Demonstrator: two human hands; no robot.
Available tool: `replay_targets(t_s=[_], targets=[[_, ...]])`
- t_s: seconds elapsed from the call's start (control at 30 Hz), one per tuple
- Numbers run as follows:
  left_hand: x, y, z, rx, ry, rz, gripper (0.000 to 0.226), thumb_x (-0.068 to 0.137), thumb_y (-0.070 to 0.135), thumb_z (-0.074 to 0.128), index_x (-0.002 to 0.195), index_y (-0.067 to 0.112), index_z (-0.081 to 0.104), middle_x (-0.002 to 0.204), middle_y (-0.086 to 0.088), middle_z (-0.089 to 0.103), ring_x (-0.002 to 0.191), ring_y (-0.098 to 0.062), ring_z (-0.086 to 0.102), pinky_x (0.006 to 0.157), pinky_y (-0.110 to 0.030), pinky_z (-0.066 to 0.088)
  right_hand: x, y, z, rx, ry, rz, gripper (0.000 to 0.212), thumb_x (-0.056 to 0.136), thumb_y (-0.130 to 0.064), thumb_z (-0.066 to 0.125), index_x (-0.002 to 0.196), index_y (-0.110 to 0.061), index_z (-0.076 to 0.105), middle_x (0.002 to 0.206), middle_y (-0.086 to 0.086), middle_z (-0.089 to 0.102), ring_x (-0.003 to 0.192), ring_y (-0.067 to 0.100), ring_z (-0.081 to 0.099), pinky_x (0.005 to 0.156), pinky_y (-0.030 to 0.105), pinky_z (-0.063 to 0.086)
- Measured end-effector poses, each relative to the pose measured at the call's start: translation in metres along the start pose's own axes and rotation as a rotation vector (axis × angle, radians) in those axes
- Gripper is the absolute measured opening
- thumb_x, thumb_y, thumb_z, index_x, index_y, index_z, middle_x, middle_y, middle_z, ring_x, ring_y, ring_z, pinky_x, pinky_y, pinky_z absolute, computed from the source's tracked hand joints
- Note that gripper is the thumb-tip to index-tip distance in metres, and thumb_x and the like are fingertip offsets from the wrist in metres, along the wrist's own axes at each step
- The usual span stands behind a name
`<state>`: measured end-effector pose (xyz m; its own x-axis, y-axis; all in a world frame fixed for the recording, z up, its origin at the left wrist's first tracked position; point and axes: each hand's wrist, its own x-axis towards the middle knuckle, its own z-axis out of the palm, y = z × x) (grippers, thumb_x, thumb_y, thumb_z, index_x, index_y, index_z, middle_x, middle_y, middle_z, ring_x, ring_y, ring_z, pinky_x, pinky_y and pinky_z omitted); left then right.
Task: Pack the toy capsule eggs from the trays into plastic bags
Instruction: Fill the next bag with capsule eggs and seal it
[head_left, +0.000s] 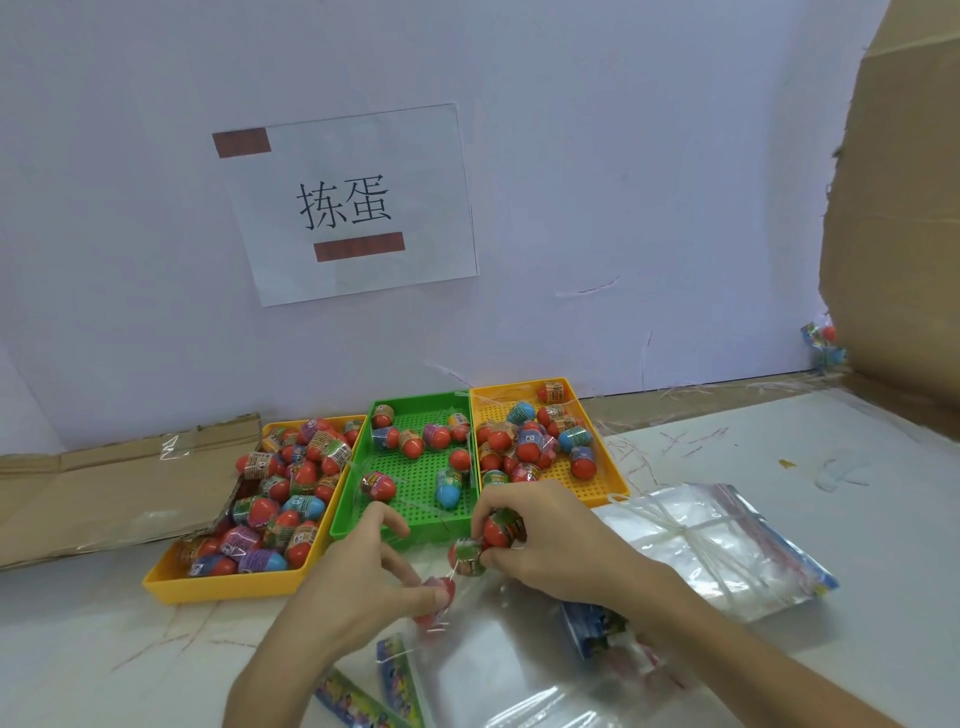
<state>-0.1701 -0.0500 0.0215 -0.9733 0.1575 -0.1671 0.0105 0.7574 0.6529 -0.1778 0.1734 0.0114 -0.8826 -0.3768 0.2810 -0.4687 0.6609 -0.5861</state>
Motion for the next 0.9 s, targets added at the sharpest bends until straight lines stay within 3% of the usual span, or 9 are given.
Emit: replay_targets(t_s=[0.1,0.2,0.27,0.33,0.47,0.57,0.67,0.77,0.9], targets=[[0.002,-0.002,0.002,-0.032,-0.057,0.024,0.068,0.067,0.04,0.093,0.113,0.037,0.044,0.091,0.008,0.077,0.062,0.0,0.06,0.066,-0.027,0.048,0.0,-0.002,-0.002,0.051,-0.016,-0.012,0.016,0.081,-0.02,0.077,0.095,-0.027,0.071,0.094,-0.013,0.07,0.086,0.006,0.062,0.076,0.027,0.05],[0.002,-0.001,0.006,-0.073,-0.078,0.055,0.069,0.066,0.029,0.096,0.116,0.037,0.048,0.091,-0.001,0.075,0.071,-0.006,0.067,0.075,-0.031,0.055,-0.001,-0.003,-0.003,0.088,-0.012,-0.023,0.017,0.081,-0.017,0.078,0.094,-0.026,0.072,0.092,-0.013,0.069,0.077,-0.001,0.059,0.07,0.021,0.047],[0.002,0.002,0.009,-0.108,-0.082,0.081,0.071,0.067,0.024,0.095,0.118,0.038,0.048,0.089,0.001,0.072,0.071,-0.008,0.069,0.075,-0.03,0.056,-0.001,-0.004,-0.003,0.119,-0.012,-0.029,0.017,0.082,-0.015,0.077,0.095,-0.025,0.071,0.093,-0.011,0.069,0.076,0.002,0.061,0.07,0.025,0.049],[0.002,0.005,0.011,-0.139,-0.078,0.109,0.074,0.067,0.021,0.095,0.121,0.039,0.048,0.088,0.004,0.068,0.068,-0.007,0.069,0.071,-0.027,0.053,-0.001,-0.004,-0.004,0.155,0.007,-0.037,0.018,0.082,-0.014,0.077,0.095,-0.024,0.071,0.093,-0.009,0.069,0.083,0.01,0.064,0.074,0.031,0.053],[0.002,0.007,0.013,-0.179,-0.055,0.144,0.079,0.066,0.02,0.096,0.125,0.041,0.048,0.091,0.003,0.066,0.067,-0.01,0.07,0.068,-0.025,0.052,-0.002,-0.005,-0.006,0.206,0.043,-0.066,0.019,0.083,-0.01,0.078,0.096,-0.022,0.072,0.094,-0.01,0.069,0.086,0.012,0.065,0.073,0.028,0.054],[0.001,0.008,0.013,-0.214,-0.053,0.16,0.083,0.062,0.022,0.097,0.128,0.04,0.05,0.096,-0.003,0.063,0.074,-0.021,0.069,0.071,-0.032,0.055,-0.003,-0.006,-0.006,0.216,0.066,-0.114,0.021,0.082,-0.007,0.077,0.096,-0.023,0.072,0.092,-0.013,0.069,0.086,0.011,0.065,0.075,0.029,0.054],[0.002,0.009,0.013,-0.25,-0.042,0.164,0.084,0.054,0.029,0.093,0.126,0.041,0.053,0.099,-0.005,0.064,0.078,-0.018,0.067,0.075,-0.03,0.056,-0.003,-0.007,-0.007,0.204,0.092,-0.149,0.022,0.082,-0.007,0.078,0.097,-0.022,0.072,0.093,-0.015,0.068,0.09,0.008,0.065,0.078,0.023,0.054],[0.002,0.009,0.013,-0.261,-0.035,0.16,0.08,0.056,0.026,0.095,0.123,0.042,0.054,0.101,-0.007,0.071,0.086,-0.016,0.07,0.078,-0.027,0.057,-0.002,-0.007,-0.007,0.197,0.128,-0.17,0.021,0.081,-0.006,0.078,0.096,-0.019,0.073,0.095,-0.011,0.07,0.092,0.009,0.066,0.08,0.026,0.054],[0.001,0.009,0.012,-0.226,-0.025,0.16,0.073,0.065,0.019,0.096,0.121,0.042,0.055,0.089,0.002,0.076,0.078,-0.007,0.071,0.073,-0.021,0.054,-0.001,-0.004,-0.007,0.224,0.189,-0.14,0.02,0.081,-0.008,0.079,0.095,-0.021,0.073,0.095,-0.014,0.07,0.096,0.006,0.065,0.081,0.019,0.054]])
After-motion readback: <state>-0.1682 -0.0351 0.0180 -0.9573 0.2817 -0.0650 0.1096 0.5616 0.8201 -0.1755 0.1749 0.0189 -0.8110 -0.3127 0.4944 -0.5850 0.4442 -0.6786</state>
